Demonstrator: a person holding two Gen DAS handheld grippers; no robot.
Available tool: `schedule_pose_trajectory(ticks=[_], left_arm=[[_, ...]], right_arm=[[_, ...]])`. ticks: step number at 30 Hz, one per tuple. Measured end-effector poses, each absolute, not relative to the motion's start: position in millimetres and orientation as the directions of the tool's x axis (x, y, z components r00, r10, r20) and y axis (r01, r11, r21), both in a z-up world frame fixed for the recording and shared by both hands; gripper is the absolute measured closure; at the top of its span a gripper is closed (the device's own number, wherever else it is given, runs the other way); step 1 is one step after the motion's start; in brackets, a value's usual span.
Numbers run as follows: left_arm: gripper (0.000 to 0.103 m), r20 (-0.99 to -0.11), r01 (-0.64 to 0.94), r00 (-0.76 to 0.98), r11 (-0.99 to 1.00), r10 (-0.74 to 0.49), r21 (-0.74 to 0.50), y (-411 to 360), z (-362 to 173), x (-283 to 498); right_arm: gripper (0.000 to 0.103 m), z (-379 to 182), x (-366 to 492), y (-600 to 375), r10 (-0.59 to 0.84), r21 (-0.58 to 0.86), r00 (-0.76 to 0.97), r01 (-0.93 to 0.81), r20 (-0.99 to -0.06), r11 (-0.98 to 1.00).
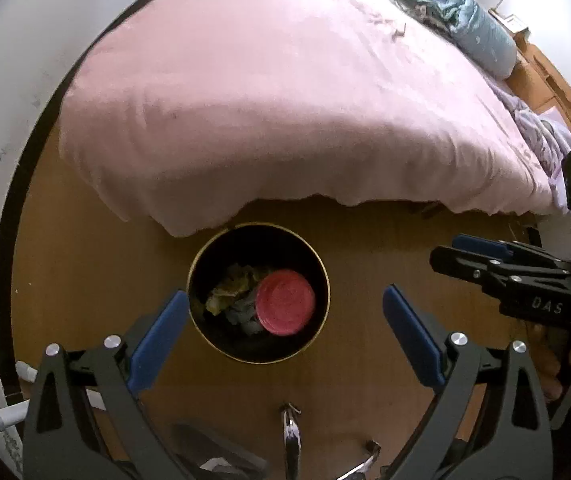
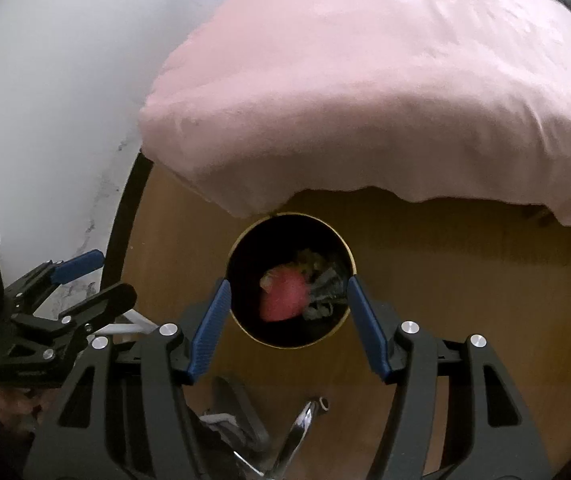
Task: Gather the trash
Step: 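Swing both tools back to the desk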
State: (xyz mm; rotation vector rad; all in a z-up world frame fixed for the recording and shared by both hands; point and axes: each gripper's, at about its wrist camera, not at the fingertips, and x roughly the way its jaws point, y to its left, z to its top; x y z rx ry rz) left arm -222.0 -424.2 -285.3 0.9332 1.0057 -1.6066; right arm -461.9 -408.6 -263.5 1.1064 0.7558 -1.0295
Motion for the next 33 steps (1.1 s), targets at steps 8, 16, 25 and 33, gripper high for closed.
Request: schedule_pose_trajectory(ticks=[8,16,25,33], left_arm=[[0.007,-0.869,0.992,-0.115,-0.107,-0.480,-0.072,-363,-212,-170],[0.007,-0.737,0.982,0.170,0.177,-0.654,0.070,-217,-111,-48],[0.007,-0.721,0.693,0.554,0.710,-0.416,0.123,32,-80,127],[0.007,-0.770,0.489,0.544,0.872,-0.332,-0.030,187,-97,178]], right_arm=[[0.038,-205,-397,-390,-0.322,0.324,0.410,0.901,-0.853,0.289],[0.031,-136,-221,-338,-0.267,0.338,0.600,0.703,-0.754,0.626],[0.032,-97,-1,-177,0.039,0.302,0.685,0.269,-0.727,0.915],[0.032,-85,119,-74,0.169,0.245,0.639,0.030,-0.750,0.969]])
